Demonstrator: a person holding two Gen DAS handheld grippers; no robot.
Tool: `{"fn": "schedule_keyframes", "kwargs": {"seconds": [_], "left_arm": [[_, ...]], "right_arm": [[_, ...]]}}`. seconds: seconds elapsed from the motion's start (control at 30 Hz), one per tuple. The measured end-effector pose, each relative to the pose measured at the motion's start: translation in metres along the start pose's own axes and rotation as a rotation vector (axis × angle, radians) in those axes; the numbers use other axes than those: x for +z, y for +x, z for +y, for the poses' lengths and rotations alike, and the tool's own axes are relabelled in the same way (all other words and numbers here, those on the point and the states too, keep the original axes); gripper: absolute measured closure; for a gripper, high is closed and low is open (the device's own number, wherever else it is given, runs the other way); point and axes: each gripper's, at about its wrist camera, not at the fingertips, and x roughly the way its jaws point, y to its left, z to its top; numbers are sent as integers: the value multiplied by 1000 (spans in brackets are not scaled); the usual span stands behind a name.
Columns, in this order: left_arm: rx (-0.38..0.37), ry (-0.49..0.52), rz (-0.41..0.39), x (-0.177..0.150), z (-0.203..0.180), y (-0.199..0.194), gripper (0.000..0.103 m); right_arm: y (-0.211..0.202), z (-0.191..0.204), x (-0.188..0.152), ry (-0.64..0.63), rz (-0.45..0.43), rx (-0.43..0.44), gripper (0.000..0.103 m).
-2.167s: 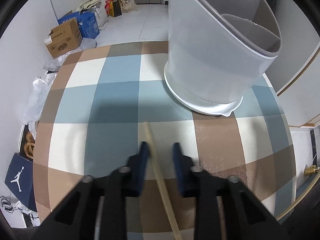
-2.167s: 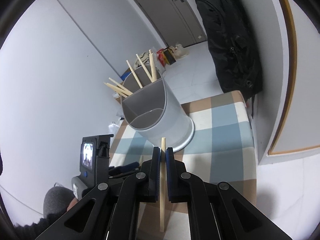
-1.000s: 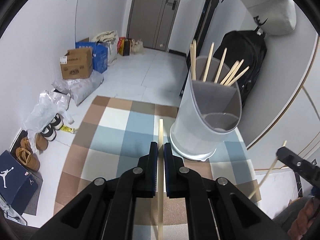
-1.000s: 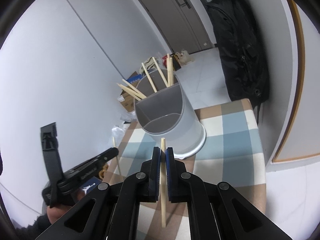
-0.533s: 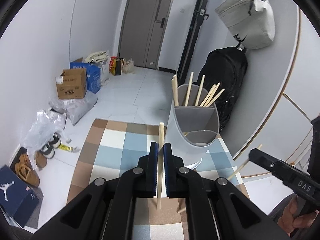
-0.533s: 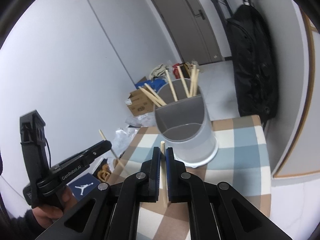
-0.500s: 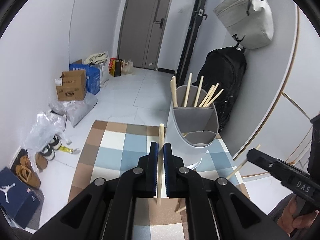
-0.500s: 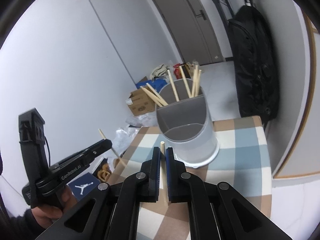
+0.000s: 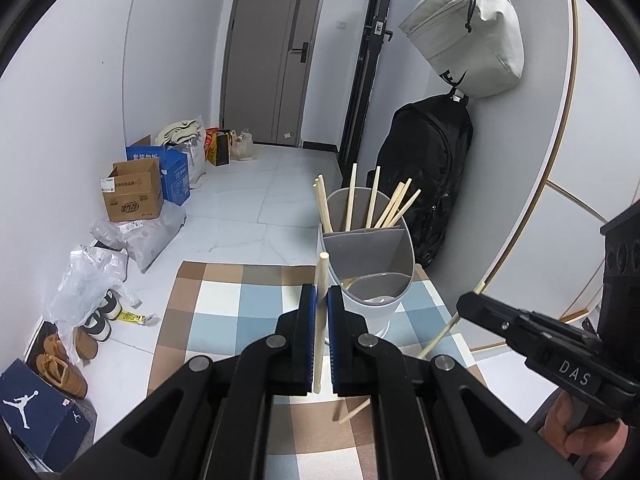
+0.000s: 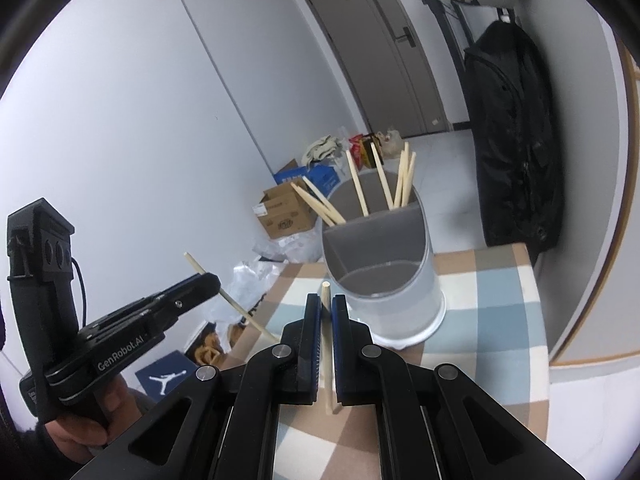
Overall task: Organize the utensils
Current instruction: 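Lower both held chopsticks into the white holder with both grippers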
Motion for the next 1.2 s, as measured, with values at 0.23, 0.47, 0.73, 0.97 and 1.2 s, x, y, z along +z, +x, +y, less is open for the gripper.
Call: {"fn": "schedule_keyframes", "kwargs": {"seconds": [0.23, 0.47, 0.73, 0.97, 1.2], "left_arm": [[7, 1, -8, 14, -7, -7, 101], [11, -13, -45, 38, -9, -21, 101], [6, 16, -95, 83, -16, -36, 101], [-8, 28, -114, 116, -25, -31, 101], [-23, 50, -118, 137, -30, -20, 101]], "right_arm": [[-5, 6, 19, -8, -43, 19, 98], [-9, 10, 43, -10, -52, 24, 98], [-22, 18, 92, -61, -96, 8, 98], [-23, 13, 131, -64, -113, -12, 98], [-14, 9, 162, -74, -135, -27, 98]]}}
